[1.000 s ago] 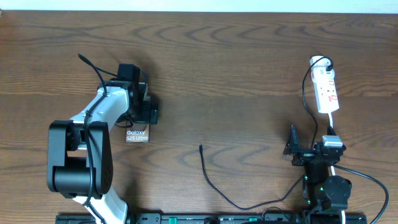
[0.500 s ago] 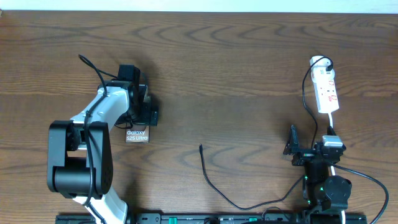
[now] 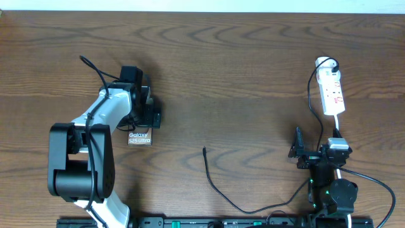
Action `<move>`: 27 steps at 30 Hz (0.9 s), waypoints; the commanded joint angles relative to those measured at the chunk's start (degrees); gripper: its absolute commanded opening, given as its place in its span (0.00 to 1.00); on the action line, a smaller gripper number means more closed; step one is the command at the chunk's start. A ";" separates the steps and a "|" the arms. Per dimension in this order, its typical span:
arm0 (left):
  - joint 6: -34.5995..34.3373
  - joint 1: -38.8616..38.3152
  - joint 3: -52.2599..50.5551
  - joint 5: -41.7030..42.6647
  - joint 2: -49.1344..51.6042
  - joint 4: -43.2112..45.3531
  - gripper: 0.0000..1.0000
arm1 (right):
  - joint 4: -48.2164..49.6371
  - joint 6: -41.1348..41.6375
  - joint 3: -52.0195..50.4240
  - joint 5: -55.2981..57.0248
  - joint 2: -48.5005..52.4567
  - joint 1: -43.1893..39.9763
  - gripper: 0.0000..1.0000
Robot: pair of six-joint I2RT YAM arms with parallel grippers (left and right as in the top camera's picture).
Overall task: Plug charger to phone and switch on socket
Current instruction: 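Lower the left gripper and close it on the phone box sides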
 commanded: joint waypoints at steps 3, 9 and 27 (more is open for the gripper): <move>-0.63 -0.22 -2.25 0.48 1.49 0.42 0.98 | -0.17 0.55 -0.15 0.24 -0.09 0.83 0.99; -0.63 -0.22 -2.27 0.48 1.49 1.11 0.98 | -0.17 0.55 -0.15 0.24 -0.09 0.83 0.99; -0.63 -0.22 -2.54 0.48 1.49 1.16 0.93 | -0.17 0.55 -0.15 0.24 -0.09 0.83 0.99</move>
